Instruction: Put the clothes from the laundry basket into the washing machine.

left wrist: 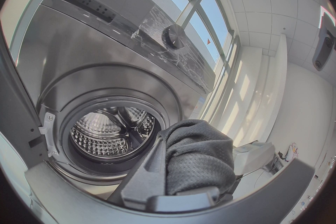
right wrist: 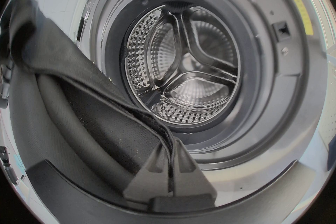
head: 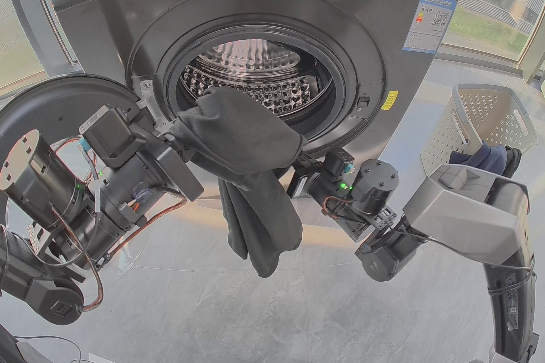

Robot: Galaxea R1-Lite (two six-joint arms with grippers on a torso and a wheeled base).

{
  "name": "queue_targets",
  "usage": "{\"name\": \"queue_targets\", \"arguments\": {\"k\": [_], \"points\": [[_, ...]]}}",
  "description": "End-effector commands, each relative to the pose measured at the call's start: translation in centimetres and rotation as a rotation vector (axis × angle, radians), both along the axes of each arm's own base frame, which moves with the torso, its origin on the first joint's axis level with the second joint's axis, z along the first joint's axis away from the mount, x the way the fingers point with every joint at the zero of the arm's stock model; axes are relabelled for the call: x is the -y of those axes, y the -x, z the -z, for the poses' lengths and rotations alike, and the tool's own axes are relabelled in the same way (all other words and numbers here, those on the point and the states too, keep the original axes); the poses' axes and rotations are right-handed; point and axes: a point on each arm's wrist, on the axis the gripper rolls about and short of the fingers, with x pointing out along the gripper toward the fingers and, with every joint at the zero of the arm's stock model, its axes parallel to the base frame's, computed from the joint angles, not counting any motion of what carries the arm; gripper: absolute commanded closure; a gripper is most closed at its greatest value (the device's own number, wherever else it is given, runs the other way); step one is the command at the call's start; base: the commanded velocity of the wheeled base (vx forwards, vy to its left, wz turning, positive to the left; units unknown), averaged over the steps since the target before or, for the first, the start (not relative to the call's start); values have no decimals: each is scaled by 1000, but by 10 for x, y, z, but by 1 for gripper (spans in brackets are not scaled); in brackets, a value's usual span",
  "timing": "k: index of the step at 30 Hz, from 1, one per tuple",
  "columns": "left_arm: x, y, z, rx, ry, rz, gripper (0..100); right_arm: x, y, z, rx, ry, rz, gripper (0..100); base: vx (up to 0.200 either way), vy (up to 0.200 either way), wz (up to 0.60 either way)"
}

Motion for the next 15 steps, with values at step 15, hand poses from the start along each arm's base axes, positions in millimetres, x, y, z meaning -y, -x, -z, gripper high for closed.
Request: {"name": "queue_targets", "arguments": {"k": [15], "points": [[-28, -22, 57, -203, -117, -139, 100, 100, 123, -137, 110, -130, 39, 100, 0, 0, 0]]}}
